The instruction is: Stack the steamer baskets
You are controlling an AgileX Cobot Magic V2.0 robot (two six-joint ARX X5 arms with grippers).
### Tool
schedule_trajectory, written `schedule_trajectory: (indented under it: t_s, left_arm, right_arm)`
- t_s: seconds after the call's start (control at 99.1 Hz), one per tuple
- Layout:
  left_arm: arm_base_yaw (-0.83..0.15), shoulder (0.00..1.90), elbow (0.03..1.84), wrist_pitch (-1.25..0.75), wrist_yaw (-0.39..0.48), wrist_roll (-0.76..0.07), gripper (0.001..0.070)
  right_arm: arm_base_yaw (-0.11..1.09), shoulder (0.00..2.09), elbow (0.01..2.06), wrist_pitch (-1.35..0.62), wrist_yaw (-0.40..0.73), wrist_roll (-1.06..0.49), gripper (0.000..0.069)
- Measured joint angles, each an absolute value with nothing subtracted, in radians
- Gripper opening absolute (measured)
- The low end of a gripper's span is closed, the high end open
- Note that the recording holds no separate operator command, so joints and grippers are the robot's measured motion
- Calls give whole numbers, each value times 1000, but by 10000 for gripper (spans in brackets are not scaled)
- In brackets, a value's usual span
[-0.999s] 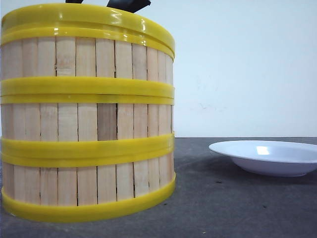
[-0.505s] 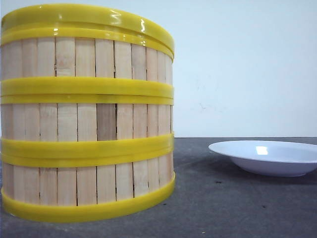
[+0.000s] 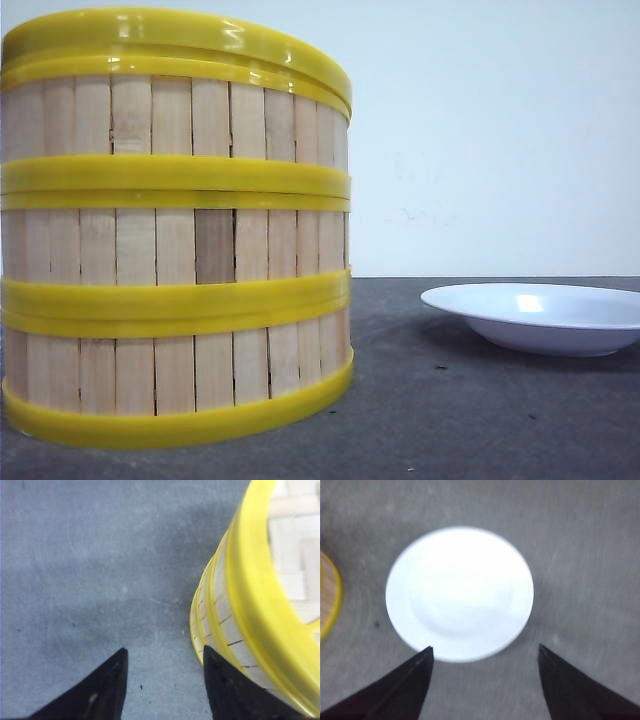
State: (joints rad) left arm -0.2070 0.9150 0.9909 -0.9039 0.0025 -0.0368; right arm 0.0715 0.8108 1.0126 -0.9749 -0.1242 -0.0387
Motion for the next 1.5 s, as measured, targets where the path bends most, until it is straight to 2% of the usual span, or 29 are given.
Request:
schedule_trajectory:
  t_s: [0.182,0.373,0.424,0.464,0.515,0.555,0.605,0.666,1.271,1.403,1.503]
  left_arm:
    - [-207,915,985,-888,3,-47,275]
    - [-207,915,985,-889,3,-48,274]
    - [-207,915,985,-889,3,-48,252]
    - [-207,915,985,-889,3,-49,197]
    - [-207,915,985,-889,3,-51,102]
    - [-207,915,985,-888,3,-53,59]
    - [-207,915,985,-883,3,-54,33]
    - [-207,915,985,-878,3,-57,21]
    - [-207,915,985,-878,2,-67,15]
    - [-166,859,942,-830,-58,15,15]
    - [-107,727,798,-700,-60,52,15]
  right_arm:
    - [30,692,869,-938,-157,-8,408]
    - [30,680,857,-929,-157,2,408]
    - [30,680,857,-929,-158,4,399]
    - [30,680,857,-929,-158,6,345]
    - [30,682,857,-929,-158,6,206]
    - [30,683,857,-929,-158,6,116]
    - [30,685,857,-926,-157,6,62]
    - [30,689,857,-923,-158,7,33]
    - [30,691,857,-923,-157,8,16]
    - [30,691,857,-923,-157,8,16]
    - [30,691,857,-923,-158,8,16]
